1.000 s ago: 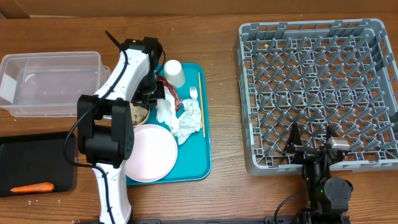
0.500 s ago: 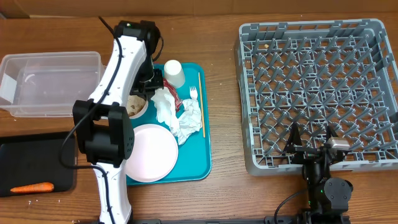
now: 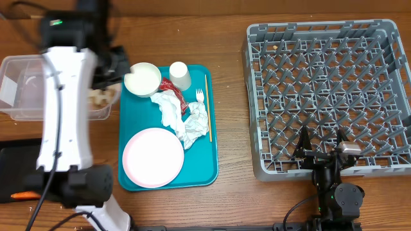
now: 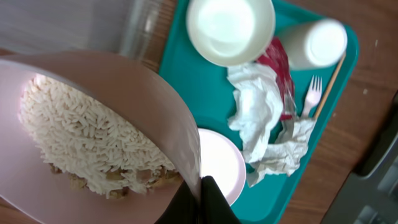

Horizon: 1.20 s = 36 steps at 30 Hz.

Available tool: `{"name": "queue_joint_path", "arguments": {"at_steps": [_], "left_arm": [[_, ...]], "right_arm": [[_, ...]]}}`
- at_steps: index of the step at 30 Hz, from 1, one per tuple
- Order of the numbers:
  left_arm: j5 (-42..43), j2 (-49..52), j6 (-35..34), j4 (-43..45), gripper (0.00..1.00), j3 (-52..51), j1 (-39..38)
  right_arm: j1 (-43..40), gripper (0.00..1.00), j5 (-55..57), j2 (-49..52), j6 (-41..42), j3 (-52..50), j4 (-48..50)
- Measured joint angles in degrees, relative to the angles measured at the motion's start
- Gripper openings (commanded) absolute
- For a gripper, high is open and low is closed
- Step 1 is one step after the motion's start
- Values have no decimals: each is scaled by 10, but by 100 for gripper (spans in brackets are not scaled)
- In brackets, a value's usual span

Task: Sort waste into correct bins and load items into the dishwasher
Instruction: 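Grasp the rim of the pink rice bowl with the left gripper and lift, then tip the rice bowl over the black tray to empty the rice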

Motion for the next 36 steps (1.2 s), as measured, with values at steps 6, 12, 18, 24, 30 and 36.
{"name": "queue_joint_path", "arguments": {"at_steps": [6,12,18,24,30,36], "left_arm": [[28,-28,0,0,4,-37,128],[56,-31,0,33,4,-127,250],[125,-30,0,121,4,-263,384],[233,-30,7,243,4,-385,485],[360,-30,36,290,4,-465,595],[472,-30,97,283,4,-466,641]], "right_arm": [[0,100,0,0,0,0,0],[0,100,0,0,0,0,0],[0,100,0,0,0,0,0],[0,100,0,0,0,0,0],[0,100,0,0,0,0,0],[0,100,0,0,0,0,0]]}}
